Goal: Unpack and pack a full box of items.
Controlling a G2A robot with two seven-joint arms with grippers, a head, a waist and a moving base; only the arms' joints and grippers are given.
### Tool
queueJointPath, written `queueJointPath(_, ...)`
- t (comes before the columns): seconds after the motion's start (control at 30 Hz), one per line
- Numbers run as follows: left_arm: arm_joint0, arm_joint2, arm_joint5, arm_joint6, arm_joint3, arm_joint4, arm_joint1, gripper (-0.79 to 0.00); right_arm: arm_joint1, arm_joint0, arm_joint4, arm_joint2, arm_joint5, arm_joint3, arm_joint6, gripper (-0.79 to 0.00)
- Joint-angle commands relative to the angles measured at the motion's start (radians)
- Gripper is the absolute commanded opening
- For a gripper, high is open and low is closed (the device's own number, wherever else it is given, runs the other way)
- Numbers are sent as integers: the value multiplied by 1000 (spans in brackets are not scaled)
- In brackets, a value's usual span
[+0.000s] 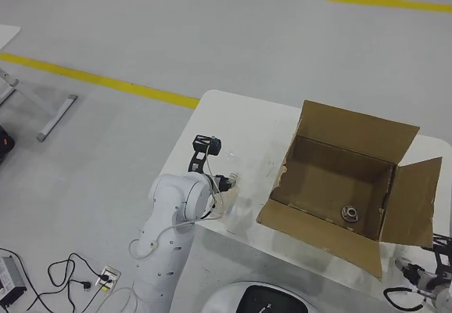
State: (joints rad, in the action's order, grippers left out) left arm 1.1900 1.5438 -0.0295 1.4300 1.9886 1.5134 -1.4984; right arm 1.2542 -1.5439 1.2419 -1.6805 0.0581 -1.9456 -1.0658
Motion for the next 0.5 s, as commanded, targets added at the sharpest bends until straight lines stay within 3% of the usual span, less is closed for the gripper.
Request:
queueJointPath(0.0, 0, 0, 0, 0, 0, 0, 0, 0, -2, -25, -22, -48, 7, -111, 16, -462)
queueJointPath(0.07, 0, 0, 0, 0, 0, 0, 0, 0, -4, -51, -38, -102, 17, -228, 30, -720)
queueJointPath(0.1, 0, 0, 0, 0, 0, 0, 0, 0, -5, -62, -25, -125, 15, -283, 27, -785)
queueJointPath(0.2, 0, 0, 0, 0, 0, 0, 0, 0, -10, -68, 55, -145, 10, -404, 29, -785)
queueJointPath(0.33, 0, 0, 0, 0, 0, 0, 0, 0, -13, 16, 35, -120, -21, -404, 108, -785)
queueJointPath(0.47, 0, 0, 0, 0, 0, 0, 0, 0, -15, 95, 55, -32, -45, -404, 114, -785)
